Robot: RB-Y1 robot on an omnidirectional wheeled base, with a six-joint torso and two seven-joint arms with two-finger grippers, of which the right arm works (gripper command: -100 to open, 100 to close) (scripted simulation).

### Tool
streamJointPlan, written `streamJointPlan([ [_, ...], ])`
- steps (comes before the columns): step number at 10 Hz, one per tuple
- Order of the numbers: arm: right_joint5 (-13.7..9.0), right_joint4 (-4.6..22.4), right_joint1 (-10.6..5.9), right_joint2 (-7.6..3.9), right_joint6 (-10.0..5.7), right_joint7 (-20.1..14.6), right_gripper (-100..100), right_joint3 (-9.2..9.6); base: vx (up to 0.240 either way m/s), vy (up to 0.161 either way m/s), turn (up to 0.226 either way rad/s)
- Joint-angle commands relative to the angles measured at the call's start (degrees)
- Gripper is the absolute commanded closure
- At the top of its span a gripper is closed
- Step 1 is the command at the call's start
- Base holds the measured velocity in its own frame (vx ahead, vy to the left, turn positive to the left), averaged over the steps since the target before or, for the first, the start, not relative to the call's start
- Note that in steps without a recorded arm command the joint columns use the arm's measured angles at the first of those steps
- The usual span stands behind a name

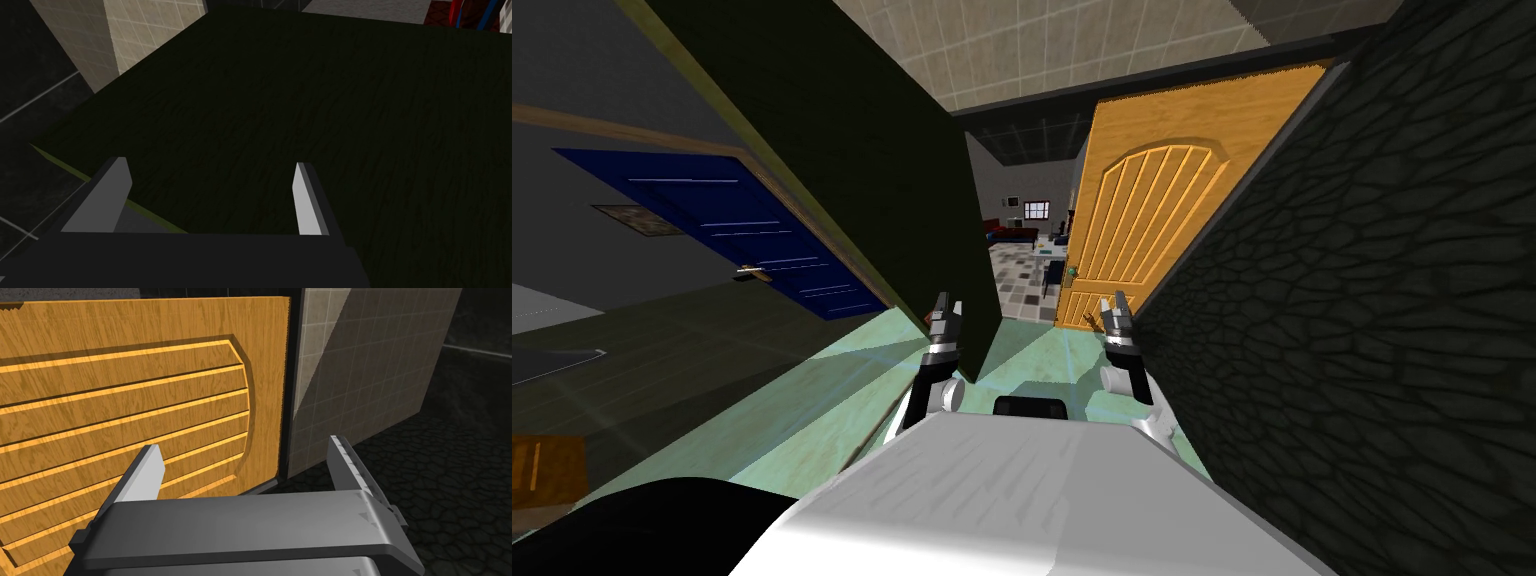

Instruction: Pull the door open

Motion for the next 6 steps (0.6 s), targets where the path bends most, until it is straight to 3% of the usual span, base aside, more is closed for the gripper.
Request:
streamJointPlan([
  [1, -0.44, 2.01, -0.66, -0.39, -0.12, 0.02, -100, -0.14, 0.065, -0.007, 0.030],
  [6, -3.25, 10.42, -4.98, -2.62, 0.19, 0.33, -100, -0.84, 0.065, -0.012, 0.067],
])
